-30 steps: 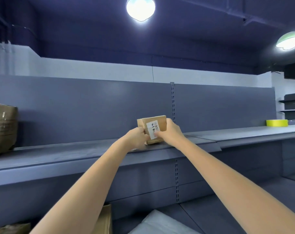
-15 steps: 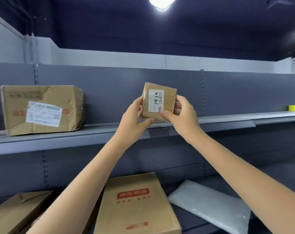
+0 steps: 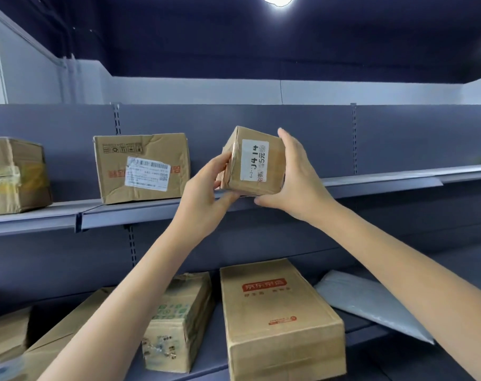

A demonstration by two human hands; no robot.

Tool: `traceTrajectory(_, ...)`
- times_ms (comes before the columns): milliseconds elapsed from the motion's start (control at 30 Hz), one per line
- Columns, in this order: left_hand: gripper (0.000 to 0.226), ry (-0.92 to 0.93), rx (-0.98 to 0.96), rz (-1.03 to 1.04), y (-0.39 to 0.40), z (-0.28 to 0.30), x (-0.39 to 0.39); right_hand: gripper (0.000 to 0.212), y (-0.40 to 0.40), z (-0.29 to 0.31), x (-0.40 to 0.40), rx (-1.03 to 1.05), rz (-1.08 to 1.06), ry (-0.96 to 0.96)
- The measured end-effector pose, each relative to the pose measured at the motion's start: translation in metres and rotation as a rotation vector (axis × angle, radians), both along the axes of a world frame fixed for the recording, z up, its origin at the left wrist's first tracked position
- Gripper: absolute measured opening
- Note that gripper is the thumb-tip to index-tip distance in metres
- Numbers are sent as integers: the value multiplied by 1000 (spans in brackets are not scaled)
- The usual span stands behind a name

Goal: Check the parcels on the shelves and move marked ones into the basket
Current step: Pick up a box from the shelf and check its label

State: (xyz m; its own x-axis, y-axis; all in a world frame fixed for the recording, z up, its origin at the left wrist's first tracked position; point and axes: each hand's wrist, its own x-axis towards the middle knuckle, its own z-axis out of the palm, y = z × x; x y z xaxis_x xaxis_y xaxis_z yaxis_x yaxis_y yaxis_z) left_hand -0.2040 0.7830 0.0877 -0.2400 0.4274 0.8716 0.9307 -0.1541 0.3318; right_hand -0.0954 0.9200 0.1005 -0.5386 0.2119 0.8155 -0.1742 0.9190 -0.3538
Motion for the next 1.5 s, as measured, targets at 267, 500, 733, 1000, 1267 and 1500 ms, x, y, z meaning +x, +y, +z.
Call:
traceTrajectory(267, 84, -246, -57, 165, -13, -3, -25, 86, -1, 0, 9, -194, 127, 177)
traceTrajectory(500, 39, -515, -3, -235, 2, -18, -24, 78, 31, -24, 18, -517, 391, 106)
traceTrajectory(733, 35, -565, 112, -322, 24, -20, -9, 63, 55, -38, 28, -515, 327, 2)
traceTrajectory(1000, 24, -488, 152, -319, 36, -6, 10, 94, 82, -33, 44, -658, 344, 77)
traceTrajectory(1267, 54, -633, 387, -306, 51, 4, 23, 95, 88, -51, 34, -689, 584, -225)
traceTrajectory(1500, 57, -456, 41, -392, 55, -6, 28, 40, 81, -64, 25, -797, 700, -270)
